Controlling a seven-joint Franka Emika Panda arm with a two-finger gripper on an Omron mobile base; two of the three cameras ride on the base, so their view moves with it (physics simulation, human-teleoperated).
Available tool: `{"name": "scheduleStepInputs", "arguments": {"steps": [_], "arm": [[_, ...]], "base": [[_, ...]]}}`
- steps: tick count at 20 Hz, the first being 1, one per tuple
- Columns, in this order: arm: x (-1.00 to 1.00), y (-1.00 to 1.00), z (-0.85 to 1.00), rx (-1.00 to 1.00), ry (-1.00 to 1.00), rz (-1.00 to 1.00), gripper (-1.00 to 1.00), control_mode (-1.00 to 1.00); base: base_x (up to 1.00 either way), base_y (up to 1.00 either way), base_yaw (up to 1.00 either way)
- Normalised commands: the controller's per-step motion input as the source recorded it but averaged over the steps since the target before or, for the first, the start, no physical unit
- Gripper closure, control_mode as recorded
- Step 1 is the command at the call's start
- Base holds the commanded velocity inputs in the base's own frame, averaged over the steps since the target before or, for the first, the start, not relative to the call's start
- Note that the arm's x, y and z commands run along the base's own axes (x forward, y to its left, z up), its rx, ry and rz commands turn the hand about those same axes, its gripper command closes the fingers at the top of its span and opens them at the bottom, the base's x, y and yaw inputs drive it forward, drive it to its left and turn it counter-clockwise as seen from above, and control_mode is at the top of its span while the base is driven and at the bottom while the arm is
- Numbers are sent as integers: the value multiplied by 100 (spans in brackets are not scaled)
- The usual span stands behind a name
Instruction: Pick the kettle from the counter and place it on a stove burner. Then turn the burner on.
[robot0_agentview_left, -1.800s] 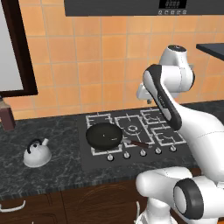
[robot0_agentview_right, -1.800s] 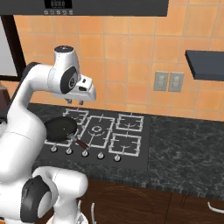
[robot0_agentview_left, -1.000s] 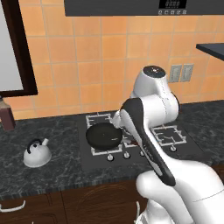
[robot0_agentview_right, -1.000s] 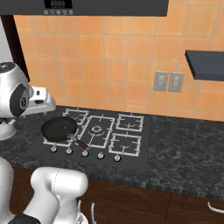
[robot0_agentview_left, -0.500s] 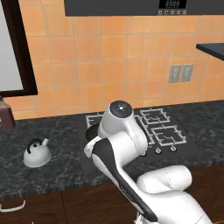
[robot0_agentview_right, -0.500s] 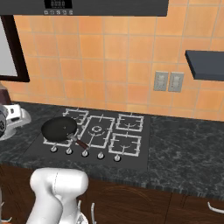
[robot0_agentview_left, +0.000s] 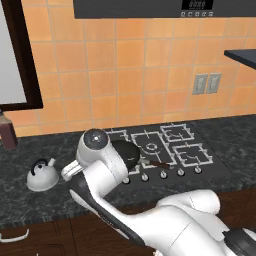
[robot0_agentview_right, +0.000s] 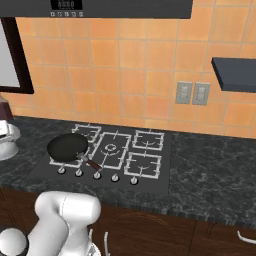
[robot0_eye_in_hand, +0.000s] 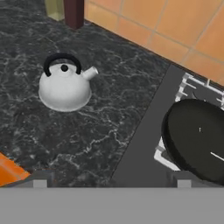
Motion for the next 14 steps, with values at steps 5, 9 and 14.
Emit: {"name": "scheduleStepInputs", "arguments": {"steps": [5,9,14], "arm": [[86,100,1,-6,6,-14,-100,-100],[19,28,0,-3,10,-2,-100,-100],[12,0,-5,4,0,-9,-100,-100]], "base": [[0,0,0],[0,0,0],[0,0,0]]}}
